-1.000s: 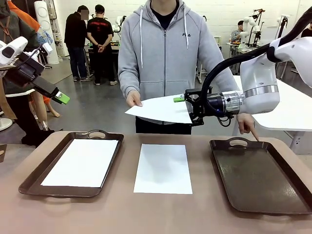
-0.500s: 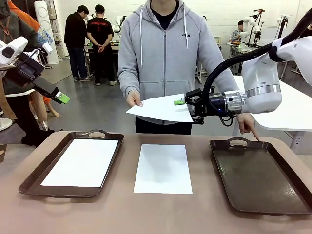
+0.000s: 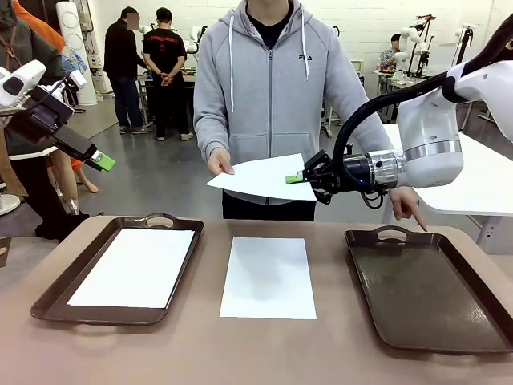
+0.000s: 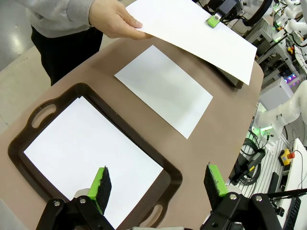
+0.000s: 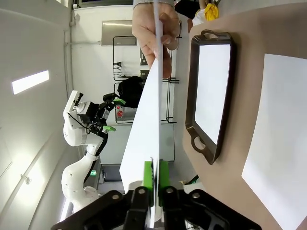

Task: Sort the A4 documents.
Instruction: Receive the A4 Paper, then place the A4 Paper in the designated Handle tray.

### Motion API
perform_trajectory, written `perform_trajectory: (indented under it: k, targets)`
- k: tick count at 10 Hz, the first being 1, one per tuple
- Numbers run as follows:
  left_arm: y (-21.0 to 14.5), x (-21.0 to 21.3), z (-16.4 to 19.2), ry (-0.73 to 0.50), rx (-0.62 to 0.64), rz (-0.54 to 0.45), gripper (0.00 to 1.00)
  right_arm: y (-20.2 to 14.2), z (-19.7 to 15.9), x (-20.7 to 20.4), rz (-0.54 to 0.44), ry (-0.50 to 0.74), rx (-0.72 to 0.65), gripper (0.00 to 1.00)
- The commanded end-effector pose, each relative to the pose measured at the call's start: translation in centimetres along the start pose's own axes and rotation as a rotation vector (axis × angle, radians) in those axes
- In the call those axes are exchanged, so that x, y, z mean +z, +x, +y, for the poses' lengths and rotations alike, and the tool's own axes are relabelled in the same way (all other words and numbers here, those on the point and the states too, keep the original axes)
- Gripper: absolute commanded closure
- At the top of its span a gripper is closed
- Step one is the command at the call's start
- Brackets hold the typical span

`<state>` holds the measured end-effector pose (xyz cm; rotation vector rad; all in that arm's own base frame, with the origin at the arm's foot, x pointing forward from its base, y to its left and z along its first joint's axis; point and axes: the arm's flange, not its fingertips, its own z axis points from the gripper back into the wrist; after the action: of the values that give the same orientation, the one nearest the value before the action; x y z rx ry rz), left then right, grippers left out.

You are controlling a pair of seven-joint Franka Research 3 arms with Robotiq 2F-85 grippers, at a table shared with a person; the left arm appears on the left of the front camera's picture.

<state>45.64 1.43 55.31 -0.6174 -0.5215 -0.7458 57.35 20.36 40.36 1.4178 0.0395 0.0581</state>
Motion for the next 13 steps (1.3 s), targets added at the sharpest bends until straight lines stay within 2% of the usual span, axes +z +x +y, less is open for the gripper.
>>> perform_trajectory:
  k: [1, 5, 6, 7, 13]
  targets:
    - [-0.06, 0.11, -0.07, 0.001, -0.01, -0.002, 0.0, -0.38, 0.01, 0.16, -0.004, -0.011, -0.036, 1.0]
    - [-0.06, 0.11, -0.07, 0.001, -0.01, -0.002, 0.0, -0.35, -0.2, 0.28, 0.018, -0.01, -0.05, 1.0]
    - [-0.06, 0.11, -0.07, 0.001, -0.01, -0.002, 0.0, -0.35, -0.12, 0.38, 0.074, 0.021, -0.022, 1.0]
    - [-0.06, 0.11, -0.07, 0.001, -0.01, -0.002, 0.0, -0.06, -0.16, 0.1, 0.003, -0.004, -0.027, 1.0]
    - [-0.06, 0.11, -0.07, 0.001, -0.01, -0.002, 0.0, -0.06, -0.16, 0.1, 0.003, -0.004, -0.027, 1.0]
